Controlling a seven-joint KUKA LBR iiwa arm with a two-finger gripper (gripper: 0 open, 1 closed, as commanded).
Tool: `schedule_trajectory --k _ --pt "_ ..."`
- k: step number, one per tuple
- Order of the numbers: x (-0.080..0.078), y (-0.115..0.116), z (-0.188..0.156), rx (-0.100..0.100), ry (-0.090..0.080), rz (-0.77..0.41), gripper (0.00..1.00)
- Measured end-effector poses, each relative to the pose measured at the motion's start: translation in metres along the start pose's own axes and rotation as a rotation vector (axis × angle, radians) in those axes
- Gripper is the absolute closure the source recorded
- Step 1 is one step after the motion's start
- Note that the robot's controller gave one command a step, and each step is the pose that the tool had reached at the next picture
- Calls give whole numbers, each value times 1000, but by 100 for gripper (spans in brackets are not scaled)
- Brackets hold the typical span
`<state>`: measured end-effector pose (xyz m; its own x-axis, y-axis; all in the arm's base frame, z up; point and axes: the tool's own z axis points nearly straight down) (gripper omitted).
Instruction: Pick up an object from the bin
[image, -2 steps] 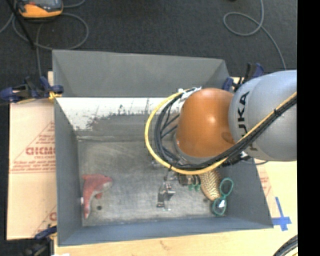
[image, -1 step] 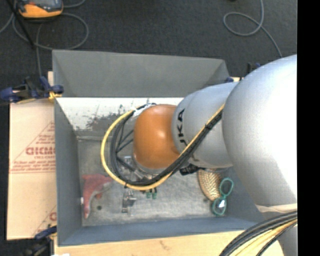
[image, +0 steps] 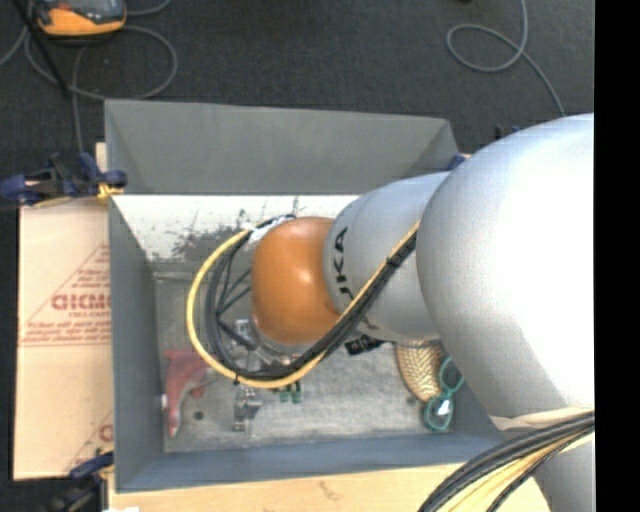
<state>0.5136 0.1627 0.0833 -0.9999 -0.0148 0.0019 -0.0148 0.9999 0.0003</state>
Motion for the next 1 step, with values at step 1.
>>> schedule_trajectory --k 1 --pt "-23 35 -19 -2 -5 72 0"
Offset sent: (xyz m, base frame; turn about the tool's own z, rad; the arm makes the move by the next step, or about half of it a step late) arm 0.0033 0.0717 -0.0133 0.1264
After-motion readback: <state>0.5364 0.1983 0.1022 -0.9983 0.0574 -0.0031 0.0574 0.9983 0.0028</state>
